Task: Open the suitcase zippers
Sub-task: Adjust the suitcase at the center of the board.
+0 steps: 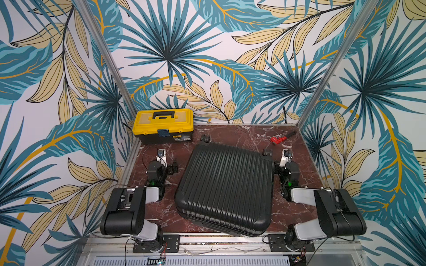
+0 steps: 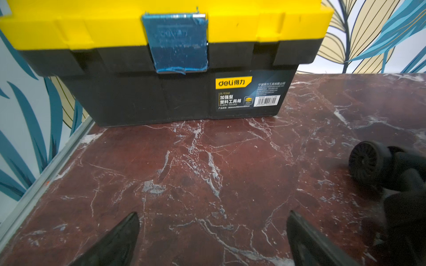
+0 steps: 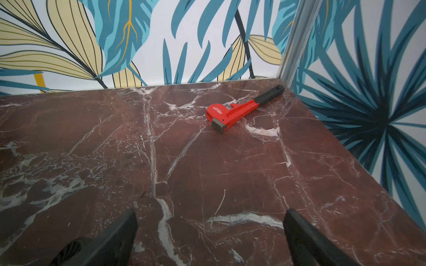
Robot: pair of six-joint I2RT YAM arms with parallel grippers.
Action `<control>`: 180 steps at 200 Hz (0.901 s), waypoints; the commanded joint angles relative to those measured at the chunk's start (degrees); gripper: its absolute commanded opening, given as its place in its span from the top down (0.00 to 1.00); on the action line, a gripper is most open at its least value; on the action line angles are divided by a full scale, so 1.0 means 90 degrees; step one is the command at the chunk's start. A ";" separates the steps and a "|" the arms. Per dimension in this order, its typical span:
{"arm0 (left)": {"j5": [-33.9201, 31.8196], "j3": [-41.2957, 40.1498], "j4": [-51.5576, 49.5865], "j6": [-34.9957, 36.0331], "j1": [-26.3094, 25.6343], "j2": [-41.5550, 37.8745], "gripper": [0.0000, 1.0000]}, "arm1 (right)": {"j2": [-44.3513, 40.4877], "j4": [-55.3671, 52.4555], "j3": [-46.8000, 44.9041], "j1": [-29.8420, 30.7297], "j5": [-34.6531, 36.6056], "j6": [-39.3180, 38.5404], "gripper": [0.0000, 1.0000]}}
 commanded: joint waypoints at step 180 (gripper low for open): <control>0.1265 0.4766 -1.0392 -0.3675 -0.2449 -0.3254 0.01 | -0.2406 -1.3255 0.6954 0.2561 -0.0714 0.3155 0.01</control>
